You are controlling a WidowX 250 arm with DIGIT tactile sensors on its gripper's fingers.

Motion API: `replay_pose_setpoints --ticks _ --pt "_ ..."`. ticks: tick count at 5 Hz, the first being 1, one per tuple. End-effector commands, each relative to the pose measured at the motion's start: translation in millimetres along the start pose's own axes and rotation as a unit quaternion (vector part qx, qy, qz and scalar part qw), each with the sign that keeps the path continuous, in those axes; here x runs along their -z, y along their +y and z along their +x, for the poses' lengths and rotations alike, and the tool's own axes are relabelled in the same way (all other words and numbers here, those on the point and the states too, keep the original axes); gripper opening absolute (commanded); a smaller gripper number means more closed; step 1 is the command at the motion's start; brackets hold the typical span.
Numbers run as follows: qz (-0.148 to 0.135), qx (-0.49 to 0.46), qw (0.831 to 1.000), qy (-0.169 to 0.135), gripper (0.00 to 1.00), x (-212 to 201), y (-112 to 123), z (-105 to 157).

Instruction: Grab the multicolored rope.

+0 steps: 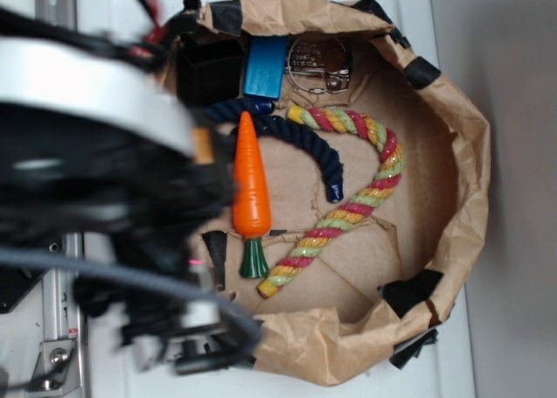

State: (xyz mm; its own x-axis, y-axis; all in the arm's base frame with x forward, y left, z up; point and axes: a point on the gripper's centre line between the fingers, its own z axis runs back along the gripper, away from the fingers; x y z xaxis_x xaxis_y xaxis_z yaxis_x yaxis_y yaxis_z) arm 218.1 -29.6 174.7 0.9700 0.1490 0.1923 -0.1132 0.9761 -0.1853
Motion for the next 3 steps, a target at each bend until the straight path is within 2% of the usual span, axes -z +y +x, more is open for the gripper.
replay_pose_setpoints --ticks 1,3 --pt "0.030 -0.109 0.994 0.008 1.00 83 7 42" --pt "0.044 -0.069 0.994 0.078 1.00 145 -25 6"
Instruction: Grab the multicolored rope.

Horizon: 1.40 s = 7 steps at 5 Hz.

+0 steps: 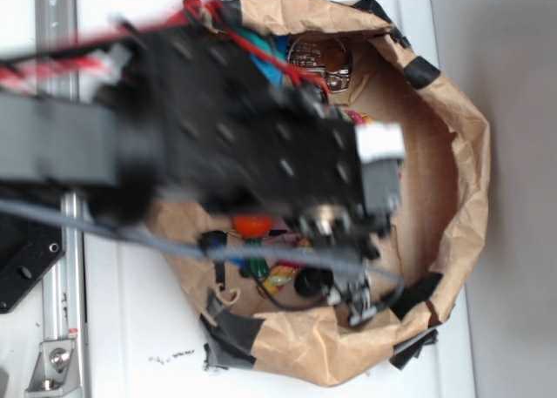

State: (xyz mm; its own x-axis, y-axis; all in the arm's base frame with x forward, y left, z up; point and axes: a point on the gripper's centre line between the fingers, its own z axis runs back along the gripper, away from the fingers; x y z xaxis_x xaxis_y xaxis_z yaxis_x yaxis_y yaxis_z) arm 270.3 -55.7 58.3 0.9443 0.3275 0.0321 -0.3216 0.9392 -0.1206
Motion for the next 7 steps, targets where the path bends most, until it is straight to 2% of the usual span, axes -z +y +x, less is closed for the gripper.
replay_pose_setpoints --ticks 1,2,3,4,5,6,7 --pt "0.000 0.057 0.998 0.033 0.00 49 -16 -28" --pt "-0.005 0.066 0.998 0.009 0.00 36 -5 -19" --pt "-0.022 0.065 0.997 -0.026 0.00 10 20 -1" --pt "-0.025 0.056 0.997 -0.050 0.00 -16 40 16" --pt "-0.030 0.081 0.994 -0.061 0.00 -68 50 29" --pt "0.003 0.148 0.988 -0.035 0.00 -118 37 21" --pt "0.041 0.176 0.983 -0.022 0.00 -144 22 5"
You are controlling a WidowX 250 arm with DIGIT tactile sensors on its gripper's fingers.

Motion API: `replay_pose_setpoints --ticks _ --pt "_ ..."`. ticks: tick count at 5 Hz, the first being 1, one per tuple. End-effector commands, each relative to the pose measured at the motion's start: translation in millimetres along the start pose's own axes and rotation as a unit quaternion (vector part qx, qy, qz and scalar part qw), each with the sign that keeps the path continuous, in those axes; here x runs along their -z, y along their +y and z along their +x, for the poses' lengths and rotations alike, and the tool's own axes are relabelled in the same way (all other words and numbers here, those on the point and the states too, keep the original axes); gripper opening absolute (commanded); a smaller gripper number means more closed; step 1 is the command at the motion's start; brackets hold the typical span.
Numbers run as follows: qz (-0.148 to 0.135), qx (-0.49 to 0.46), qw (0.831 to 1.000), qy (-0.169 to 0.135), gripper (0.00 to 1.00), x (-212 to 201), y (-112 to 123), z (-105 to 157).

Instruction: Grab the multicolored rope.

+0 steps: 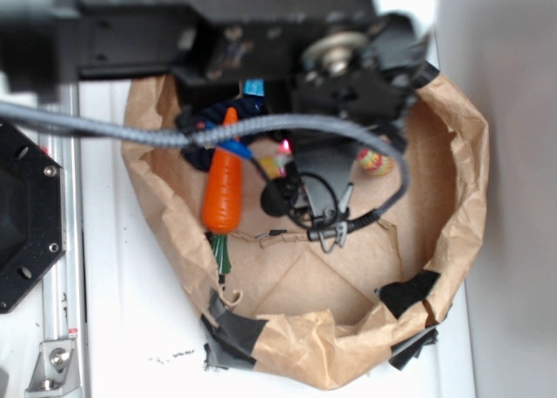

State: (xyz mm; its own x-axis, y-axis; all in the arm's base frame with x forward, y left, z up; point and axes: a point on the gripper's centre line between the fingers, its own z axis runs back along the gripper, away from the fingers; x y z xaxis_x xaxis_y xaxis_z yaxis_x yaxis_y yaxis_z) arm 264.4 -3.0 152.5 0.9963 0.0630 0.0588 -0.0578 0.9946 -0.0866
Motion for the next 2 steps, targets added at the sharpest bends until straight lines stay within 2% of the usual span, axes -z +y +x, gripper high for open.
replay_pose_setpoints --ticks 1,2 --pt "0.040 0.031 0.998 -0.030 0.00 -51.4 -15.2 -5.1" --pt "0.045 0.023 0.998 -0.033 0.00 -50.3 -8.1 -0.4"
